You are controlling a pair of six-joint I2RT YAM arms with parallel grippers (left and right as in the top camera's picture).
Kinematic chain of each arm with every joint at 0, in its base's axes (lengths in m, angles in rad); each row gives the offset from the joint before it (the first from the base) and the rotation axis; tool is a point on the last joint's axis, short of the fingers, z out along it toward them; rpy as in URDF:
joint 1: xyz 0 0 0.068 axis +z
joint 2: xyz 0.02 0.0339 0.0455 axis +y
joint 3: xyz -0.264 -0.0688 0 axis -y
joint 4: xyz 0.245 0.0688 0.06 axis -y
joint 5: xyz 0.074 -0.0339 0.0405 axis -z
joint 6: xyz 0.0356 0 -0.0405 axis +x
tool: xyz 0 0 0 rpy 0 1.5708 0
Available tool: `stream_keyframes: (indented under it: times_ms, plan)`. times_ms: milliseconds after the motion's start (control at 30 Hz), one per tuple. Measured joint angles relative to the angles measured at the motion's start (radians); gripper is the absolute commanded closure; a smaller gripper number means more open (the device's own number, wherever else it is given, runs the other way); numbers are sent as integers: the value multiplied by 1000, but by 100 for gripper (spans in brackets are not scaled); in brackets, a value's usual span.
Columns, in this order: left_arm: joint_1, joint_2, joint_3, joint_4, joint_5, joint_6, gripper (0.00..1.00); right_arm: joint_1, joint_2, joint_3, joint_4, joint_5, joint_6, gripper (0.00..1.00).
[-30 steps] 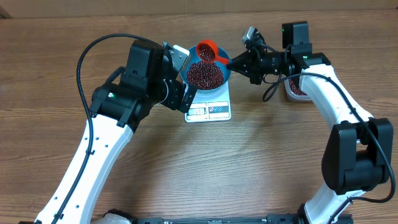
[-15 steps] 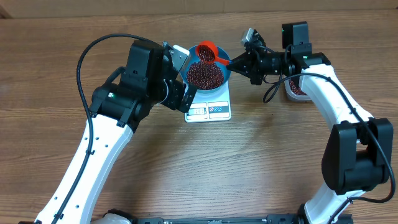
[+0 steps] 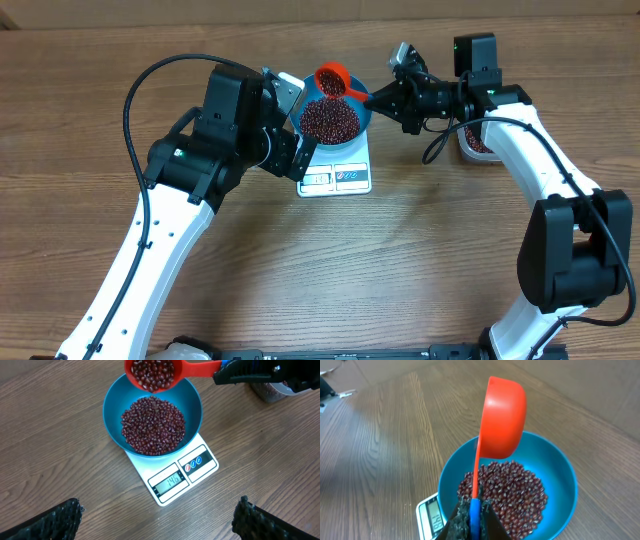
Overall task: Scoop item into bowl and weigh 150g on scale
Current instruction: 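Tilt the scoop gradually with the right gripper, pouring beans into bowl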
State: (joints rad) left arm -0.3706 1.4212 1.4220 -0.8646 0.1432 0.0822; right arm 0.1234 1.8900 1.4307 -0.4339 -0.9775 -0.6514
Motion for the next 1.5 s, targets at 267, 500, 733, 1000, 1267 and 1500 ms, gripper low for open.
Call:
stream_keyframes:
  times_ms: [267, 500, 733, 1000, 1267, 1500]
  plan:
    - [0, 0, 0, 0, 0, 0, 0, 0, 0, 0, -19, 52, 26, 97]
    - [0, 0, 0, 0, 0, 0, 0, 0, 0, 0, 8, 31, 29, 96]
    - [0, 0, 0, 0, 0, 0, 0, 0, 0, 0, 7, 22, 31, 96]
    - [0, 0, 0, 0, 0, 0, 0, 0, 0, 0, 2, 16, 31, 96]
    - [0, 0, 0, 0, 0, 0, 0, 0, 0, 0, 0, 16, 31, 96]
    - [0, 0, 0, 0, 0, 0, 0, 0, 0, 0, -1, 16, 31, 96]
